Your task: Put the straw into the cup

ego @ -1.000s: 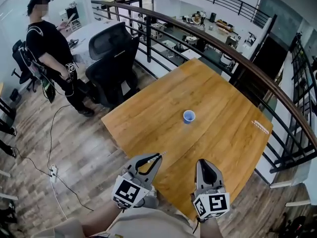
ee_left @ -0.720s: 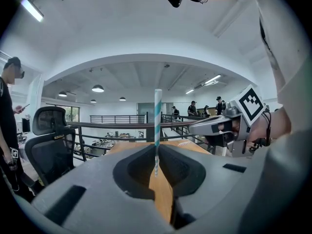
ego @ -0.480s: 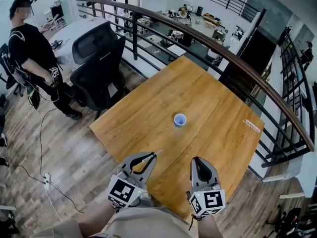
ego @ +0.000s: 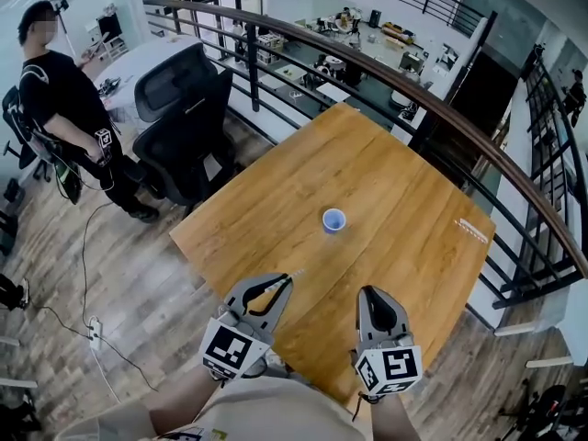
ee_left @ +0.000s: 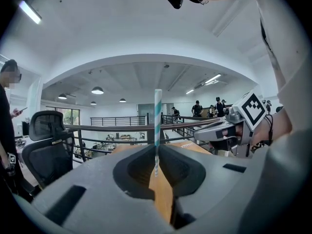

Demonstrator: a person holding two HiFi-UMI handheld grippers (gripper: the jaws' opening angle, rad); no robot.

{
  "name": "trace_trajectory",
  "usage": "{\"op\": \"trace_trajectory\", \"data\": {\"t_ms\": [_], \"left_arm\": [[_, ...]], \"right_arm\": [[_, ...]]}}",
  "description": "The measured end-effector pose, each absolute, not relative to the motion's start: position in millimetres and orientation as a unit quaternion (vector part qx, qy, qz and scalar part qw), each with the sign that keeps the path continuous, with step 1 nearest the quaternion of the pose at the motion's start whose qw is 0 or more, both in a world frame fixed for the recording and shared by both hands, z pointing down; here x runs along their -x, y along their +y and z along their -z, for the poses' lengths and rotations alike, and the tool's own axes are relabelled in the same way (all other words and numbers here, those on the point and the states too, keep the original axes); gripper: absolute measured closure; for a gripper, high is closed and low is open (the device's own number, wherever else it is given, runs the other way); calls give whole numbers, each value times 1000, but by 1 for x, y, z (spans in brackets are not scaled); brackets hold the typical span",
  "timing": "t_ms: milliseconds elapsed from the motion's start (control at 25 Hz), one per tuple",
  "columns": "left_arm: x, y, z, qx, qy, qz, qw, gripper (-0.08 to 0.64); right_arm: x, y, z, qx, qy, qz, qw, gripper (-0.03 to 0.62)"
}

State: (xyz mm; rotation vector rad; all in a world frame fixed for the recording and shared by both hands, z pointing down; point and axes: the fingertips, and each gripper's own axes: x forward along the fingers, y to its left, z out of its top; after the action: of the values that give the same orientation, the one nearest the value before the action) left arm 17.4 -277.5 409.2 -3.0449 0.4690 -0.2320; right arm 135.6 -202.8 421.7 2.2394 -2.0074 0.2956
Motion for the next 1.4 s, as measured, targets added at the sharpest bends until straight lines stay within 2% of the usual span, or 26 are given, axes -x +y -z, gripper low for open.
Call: {"op": "trace_trajectory", "data": {"t_ms": [680,1040,1400], "left_arm": [[-72,-307,-391,987,137,73,38,525],[-133,-348,-375,987,123,55,91,525],[-177,-374,-423,989,106,95,50,525]], "right_arm": [[-173,-227,-416,-735,-669,-104,41,561],[-199,-268,-408,-716,-688,-115,17,561],[-234,-305,-433,-715,-687,-131,28,561]]}}
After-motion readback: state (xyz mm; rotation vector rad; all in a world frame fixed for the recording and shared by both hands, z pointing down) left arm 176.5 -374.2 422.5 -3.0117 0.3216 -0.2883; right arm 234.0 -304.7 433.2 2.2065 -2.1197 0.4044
